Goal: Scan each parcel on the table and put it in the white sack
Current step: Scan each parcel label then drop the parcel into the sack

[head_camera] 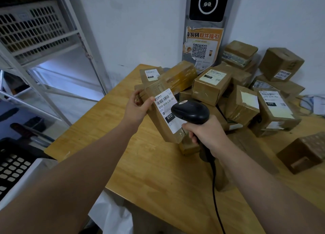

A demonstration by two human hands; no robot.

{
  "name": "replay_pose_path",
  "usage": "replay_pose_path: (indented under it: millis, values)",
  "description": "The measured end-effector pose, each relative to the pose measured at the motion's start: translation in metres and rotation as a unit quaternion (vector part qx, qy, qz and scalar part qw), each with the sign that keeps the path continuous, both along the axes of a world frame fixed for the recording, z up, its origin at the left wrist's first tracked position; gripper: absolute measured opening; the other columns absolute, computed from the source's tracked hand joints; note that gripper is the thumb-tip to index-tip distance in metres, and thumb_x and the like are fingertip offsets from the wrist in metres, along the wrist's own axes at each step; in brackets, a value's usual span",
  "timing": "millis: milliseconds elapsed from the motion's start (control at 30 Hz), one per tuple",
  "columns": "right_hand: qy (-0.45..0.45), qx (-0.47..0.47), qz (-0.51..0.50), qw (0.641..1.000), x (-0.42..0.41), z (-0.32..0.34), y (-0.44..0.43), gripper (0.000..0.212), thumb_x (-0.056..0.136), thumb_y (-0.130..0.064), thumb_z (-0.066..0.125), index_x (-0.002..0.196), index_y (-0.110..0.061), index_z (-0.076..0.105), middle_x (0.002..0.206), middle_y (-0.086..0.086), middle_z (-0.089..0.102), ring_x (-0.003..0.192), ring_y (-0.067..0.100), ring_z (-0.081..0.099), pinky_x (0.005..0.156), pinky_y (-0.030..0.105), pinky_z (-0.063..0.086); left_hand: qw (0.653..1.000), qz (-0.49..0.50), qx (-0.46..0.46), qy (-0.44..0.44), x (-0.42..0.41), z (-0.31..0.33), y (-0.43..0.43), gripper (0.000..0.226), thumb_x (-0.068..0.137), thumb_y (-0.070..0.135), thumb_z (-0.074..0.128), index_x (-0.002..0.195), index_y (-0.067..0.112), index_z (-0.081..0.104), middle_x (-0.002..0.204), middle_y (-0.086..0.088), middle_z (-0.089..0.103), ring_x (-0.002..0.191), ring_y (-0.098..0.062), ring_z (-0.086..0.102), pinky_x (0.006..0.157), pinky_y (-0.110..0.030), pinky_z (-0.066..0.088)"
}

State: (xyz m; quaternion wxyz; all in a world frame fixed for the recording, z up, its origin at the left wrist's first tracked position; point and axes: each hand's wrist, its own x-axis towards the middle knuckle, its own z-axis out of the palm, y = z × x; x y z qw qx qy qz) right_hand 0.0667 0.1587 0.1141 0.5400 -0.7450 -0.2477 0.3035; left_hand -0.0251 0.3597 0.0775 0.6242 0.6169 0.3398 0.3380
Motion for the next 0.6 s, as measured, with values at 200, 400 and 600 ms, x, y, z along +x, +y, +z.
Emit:
replay_pose_path:
  millis: [200,400,600]
  values:
    - [0.039,0.009,0.024,0.999,-0.003,-0.012,-0.012,0.021,0.081,-0.007,0.070,0.062,-0.007,0.060,0.051,0.005,0.054,0.043,0.015,0.048,0.047,0.027,0.042,0.998,0.055,-0.021,0.004,-0.025,0.000,-0.028,0.052,0.086,0.029,0.071,0.131,0.027,0.046,0.117,-0.010,0.064,0.101,-0.022,0.067,0.075,-0.028,0.058]
    - [0.088,0.001,0.109,0.990,-0.044,-0.035,-0.012,0.020,0.082,-0.007,0.070,0.065,-0.003,0.060,0.056,0.008,0.055,0.049,0.019,0.051,0.051,0.028,0.044,0.991,0.122,-0.036,0.047,-0.104,-0.011,-0.057,0.045,0.088,0.030,0.069,0.125,0.027,0.044,0.108,-0.010,0.064,0.093,-0.021,0.068,0.077,-0.032,0.059]
    - [0.097,-0.028,0.194,0.976,-0.127,-0.069,0.000,0.008,0.080,-0.009,0.075,0.076,-0.010,0.069,0.066,0.002,0.065,0.062,0.014,0.060,0.058,0.021,0.048,0.972,0.200,-0.005,0.124,-0.228,-0.030,-0.069,0.045,0.089,0.024,0.067,0.125,0.025,0.040,0.101,0.001,0.057,0.088,-0.014,0.063,0.081,-0.038,0.056]
